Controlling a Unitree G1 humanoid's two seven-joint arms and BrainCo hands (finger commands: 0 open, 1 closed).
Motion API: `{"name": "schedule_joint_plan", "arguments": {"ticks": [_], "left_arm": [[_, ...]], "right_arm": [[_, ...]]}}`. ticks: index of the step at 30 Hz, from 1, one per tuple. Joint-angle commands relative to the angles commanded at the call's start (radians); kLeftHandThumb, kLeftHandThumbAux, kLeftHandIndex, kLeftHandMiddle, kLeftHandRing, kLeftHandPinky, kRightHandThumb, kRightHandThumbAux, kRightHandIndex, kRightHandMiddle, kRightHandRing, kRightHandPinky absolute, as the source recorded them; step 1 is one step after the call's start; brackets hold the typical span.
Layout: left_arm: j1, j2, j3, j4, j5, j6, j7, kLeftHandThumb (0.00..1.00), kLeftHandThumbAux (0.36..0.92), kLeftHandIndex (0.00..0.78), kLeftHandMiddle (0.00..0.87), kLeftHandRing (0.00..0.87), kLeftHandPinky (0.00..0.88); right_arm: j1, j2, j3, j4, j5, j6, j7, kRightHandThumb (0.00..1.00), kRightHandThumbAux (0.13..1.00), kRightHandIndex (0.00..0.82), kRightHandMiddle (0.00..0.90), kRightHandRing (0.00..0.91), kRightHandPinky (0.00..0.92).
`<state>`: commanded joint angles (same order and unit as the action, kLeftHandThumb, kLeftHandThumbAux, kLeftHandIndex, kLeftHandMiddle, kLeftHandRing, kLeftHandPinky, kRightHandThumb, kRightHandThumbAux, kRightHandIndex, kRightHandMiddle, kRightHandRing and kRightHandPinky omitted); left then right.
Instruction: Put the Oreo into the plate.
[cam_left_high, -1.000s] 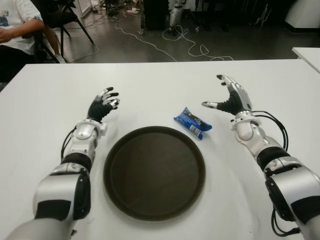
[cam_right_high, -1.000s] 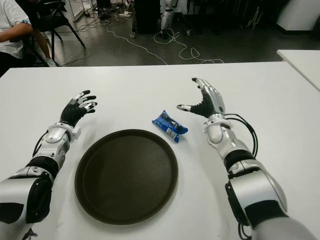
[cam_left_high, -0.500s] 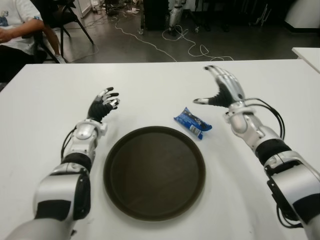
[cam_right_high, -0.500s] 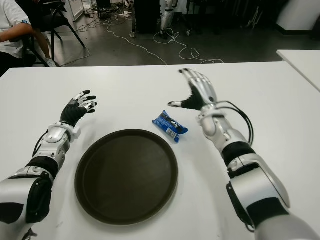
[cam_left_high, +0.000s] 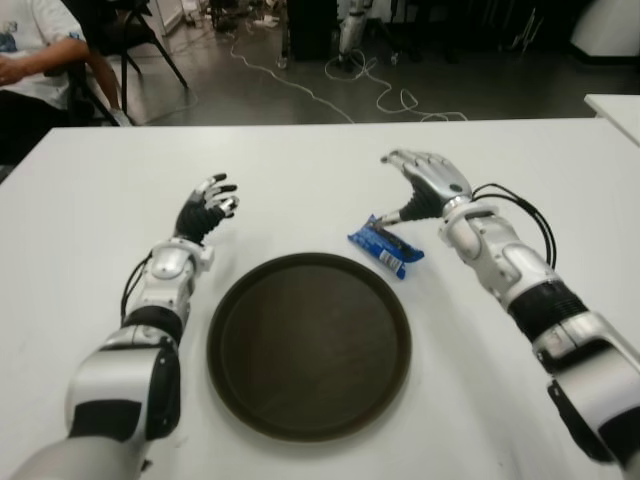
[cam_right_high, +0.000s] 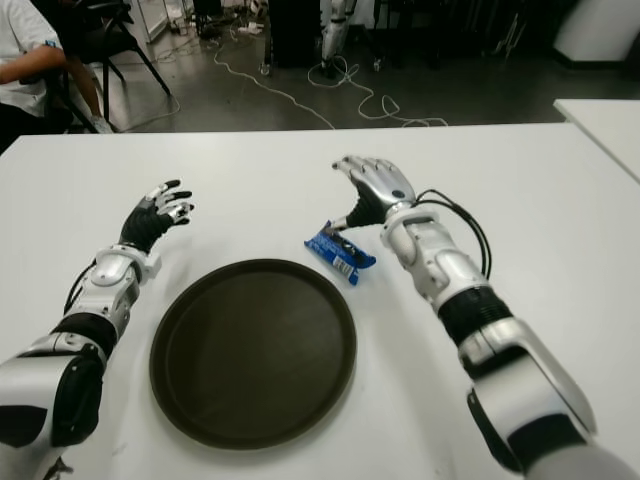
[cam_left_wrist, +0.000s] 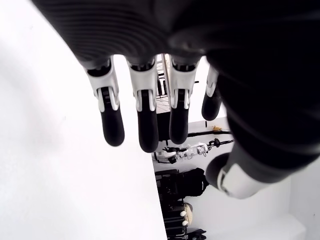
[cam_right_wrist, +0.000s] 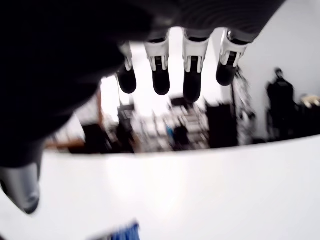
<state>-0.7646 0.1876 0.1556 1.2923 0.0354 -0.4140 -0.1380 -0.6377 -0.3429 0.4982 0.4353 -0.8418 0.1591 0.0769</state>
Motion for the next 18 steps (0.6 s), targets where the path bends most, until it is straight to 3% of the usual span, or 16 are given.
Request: {"name": "schedule_joint_plan", "arguments": {"ticks": [11,18], "left_arm": [[0.001,0.002,-0.006,-0.001,0.001,-0.002,0.001,0.109,0.695,0.117,0.209,0.217,0.234],[0.001,0.002,-0.005,0.001,-0.003,-0.001,0.0,0.103,0.689,0.122,0.216,0.223,0.239]], "right_arm": [[0.057,0.069,0.013,-0.153,-0.111,0.268,0.047,0.0,0.61,0.104,0.15,0.184,0.221],[0.063,0.093,0.034,-0.191,-0.161,0.356,0.079,0.0,0.595,0.132,0.18,0.227,0.279]]}}
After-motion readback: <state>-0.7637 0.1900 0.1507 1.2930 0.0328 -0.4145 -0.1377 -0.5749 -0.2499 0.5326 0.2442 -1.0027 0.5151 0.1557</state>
